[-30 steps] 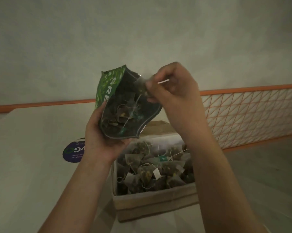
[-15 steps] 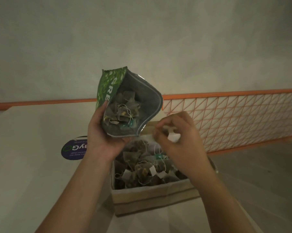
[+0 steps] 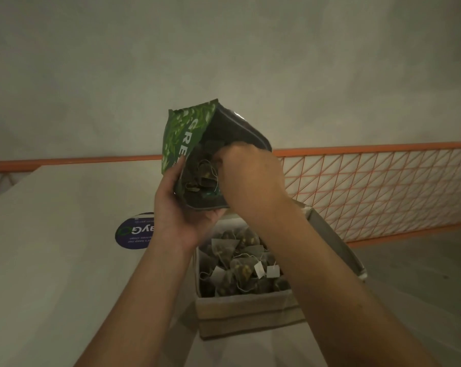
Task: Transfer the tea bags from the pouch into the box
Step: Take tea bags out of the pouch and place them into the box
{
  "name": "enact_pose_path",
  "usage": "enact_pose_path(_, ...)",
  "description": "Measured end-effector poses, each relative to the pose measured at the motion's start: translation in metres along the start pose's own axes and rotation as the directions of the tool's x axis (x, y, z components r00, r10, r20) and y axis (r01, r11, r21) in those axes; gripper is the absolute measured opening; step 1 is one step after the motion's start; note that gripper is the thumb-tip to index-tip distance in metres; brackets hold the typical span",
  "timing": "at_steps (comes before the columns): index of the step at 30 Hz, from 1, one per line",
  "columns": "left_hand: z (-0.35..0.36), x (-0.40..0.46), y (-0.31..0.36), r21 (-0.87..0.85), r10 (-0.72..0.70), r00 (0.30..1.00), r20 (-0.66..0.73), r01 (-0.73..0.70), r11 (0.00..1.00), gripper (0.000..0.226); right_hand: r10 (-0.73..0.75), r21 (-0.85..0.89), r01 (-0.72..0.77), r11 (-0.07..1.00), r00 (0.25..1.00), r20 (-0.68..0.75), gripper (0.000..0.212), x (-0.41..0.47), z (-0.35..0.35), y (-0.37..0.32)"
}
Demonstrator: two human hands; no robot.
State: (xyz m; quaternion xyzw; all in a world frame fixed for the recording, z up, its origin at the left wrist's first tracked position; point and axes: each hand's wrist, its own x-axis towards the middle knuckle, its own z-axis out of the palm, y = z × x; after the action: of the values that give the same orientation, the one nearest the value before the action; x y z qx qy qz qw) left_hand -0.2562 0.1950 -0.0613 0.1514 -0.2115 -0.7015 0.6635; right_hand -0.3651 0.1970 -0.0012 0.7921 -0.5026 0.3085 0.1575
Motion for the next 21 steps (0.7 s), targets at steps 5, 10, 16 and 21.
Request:
enact_pose_path(5, 0.001, -0.001, 0.0, -0.017, -0.024, 1.0, 0.011, 0.024, 1.0, 0.046, -0.024, 0.0, 0.024, 1.0, 0.997, 0.067, 0.026, 0.016, 0.015, -0.003)
enact_pose_path(10, 0.001, -0.003, 0.002, 0.01, -0.055, 0.998, 0.026, 0.054, 0.998, 0.048, -0.107, -0.044, 0.121, 0.992, 0.967, 0.231, 0.041, 0.014, 0.03, -0.008)
enact_pose_path(16, -0.003, -0.002, 0.004, -0.009, -0.091, 0.995, 0.042, 0.091, 0.996, 0.05, -0.12, 0.165, 0.079, 0.983, 0.959, 0.258, 0.026, 0.012, 0.031, -0.003)
enact_pose_path(21, -0.005, 0.001, 0.006, -0.019, -0.062, 0.997, 0.052, 0.063, 0.998, 0.053, -0.046, 0.528, 0.035, 0.849, 0.999, 0.008, 0.015, -0.001, 0.009, 0.012)
